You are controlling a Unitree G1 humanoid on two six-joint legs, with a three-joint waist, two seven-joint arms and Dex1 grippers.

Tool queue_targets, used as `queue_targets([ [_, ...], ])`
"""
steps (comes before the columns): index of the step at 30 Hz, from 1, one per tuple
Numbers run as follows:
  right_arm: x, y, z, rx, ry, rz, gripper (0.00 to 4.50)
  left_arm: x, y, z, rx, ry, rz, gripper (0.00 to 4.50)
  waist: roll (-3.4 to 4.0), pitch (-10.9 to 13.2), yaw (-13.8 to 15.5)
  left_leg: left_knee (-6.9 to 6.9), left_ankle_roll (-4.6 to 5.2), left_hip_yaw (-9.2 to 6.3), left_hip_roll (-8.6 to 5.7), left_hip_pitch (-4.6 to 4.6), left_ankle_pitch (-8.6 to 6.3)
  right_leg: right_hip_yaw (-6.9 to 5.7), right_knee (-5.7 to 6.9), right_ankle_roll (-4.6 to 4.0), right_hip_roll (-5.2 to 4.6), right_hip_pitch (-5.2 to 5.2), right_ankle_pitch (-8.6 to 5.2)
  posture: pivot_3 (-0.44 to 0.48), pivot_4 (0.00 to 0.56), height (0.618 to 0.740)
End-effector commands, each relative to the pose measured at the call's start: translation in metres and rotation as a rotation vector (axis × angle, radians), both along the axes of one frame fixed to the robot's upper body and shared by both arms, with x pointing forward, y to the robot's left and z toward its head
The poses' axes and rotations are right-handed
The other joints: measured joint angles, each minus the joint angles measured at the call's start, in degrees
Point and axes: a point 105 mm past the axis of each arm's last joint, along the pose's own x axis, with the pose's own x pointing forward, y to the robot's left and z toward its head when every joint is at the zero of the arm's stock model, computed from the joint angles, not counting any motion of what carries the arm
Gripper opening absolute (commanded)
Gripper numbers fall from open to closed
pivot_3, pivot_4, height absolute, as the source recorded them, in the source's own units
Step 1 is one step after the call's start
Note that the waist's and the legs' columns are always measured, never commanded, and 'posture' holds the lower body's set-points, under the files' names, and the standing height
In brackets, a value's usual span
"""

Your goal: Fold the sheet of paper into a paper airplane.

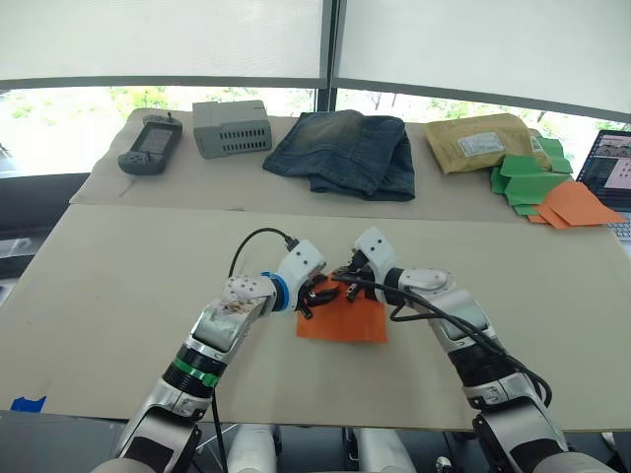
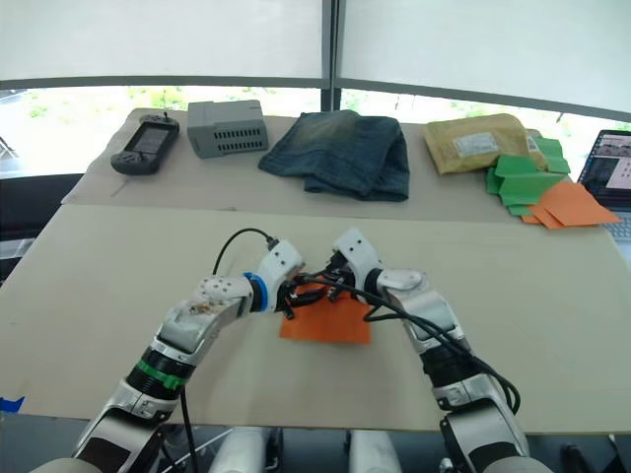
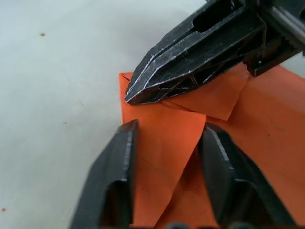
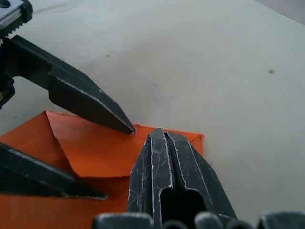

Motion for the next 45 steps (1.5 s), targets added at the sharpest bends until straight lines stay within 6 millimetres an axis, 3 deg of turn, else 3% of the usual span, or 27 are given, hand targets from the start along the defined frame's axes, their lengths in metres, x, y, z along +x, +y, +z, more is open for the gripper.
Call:
queue_targets([
  [1, -0.001, -0.001, -0.006, -0.025, 0.003, 0.005, 0.00, -0.004, 0.006, 0.032, -0.094, -0.007, -0.012, 2.51, 0.00, 0.00, -0.25, 0.00, 0.00, -0.01, 0.00, 0.00, 0.00, 0.00, 0.00, 0.00, 0.00, 0.00, 0.00, 0.000, 0.150, 0.716],
  [8, -0.003, -0.001, -0.014, -0.048, 0.014, 0.010, 0.00, 0.001, 0.027, 0.040, -0.083, -0.027, 0.047, 2.51, 0.00, 0.00, -0.24, -0.01, -0.02, -0.01, 0.00, 0.28, 0.02, 0.04, 0.04, 0.14, 0.01, 0.19, -0.09, 0.000, 0.150, 0.716],
  [11, -0.005, 0.001, -0.017, -0.052, 0.018, 0.013, 0.00, 0.004, 0.030, 0.036, -0.072, -0.034, 0.058, 1.76, 0.00, 0.00, -0.22, 0.00, -0.04, 0.00, 0.00, 0.31, 0.03, 0.05, 0.03, 0.14, 0.00, 0.24, -0.09, 0.000, 0.150, 0.716],
  [16, -0.007, 0.005, -0.017, -0.049, 0.016, 0.020, 0.00, -0.001, 0.015, 0.019, -0.029, -0.033, -0.020, 0.01, 0.00, -0.01, -0.22, -0.03, -0.04, 0.01, 0.01, 0.34, 0.03, 0.06, 0.04, 0.11, 0.02, 0.24, -0.08, 0.000, 0.150, 0.716],
  [21, -0.008, 0.008, -0.018, -0.053, 0.014, 0.027, 0.00, -0.001, 0.003, 0.001, 0.009, -0.018, -0.073, 0.01, 0.01, -0.01, -0.38, -0.02, -0.04, 0.04, 0.00, 0.34, 0.03, 0.10, 0.04, 0.11, 0.02, 0.24, -0.07, 0.000, 0.150, 0.716],
  [26, -0.010, 0.009, -0.015, -0.045, -0.009, 0.039, 0.00, -0.004, 0.006, -0.018, 0.033, 0.035, -0.060, 0.01, 0.01, -0.01, -0.32, -0.03, -0.04, 0.03, 0.03, 0.37, 0.03, 0.10, 0.07, 0.09, 0.06, 0.23, -0.08, 0.000, 0.150, 0.716],
  [35, 0.001, 0.020, -0.019, -0.075, -0.074, 0.053, 0.00, -0.006, 0.009, -0.028, -0.041, 0.105, 0.018, 0.01, -0.01, -0.05, -0.54, -0.03, -0.04, 0.04, 0.03, 0.64, 0.03, 0.13, 0.08, 0.12, 0.06, 0.49, -0.08, 0.000, 0.150, 0.716],
  [39, 0.011, 0.011, -0.019, -0.107, -0.103, 0.011, 0.00, -0.010, 0.007, -0.024, -0.083, 0.117, 0.024, 0.01, -0.01, -0.05, -0.45, -0.11, -0.05, 0.02, 0.05, 1.12, 0.02, 0.09, 0.01, -0.25, 0.04, 0.97, -0.35, 0.000, 0.150, 0.716],
  [45, 0.023, -0.019, -0.019, -0.150, -0.134, -0.070, 0.00, -0.010, 0.015, -0.021, -0.093, 0.130, 0.044, 0.01, 0.00, -0.05, -0.10, -0.11, -0.05, 0.02, 0.02, 1.15, 0.02, 0.09, 0.01, -0.25, 0.00, 1.01, -0.35, 0.000, 0.150, 0.716],
])
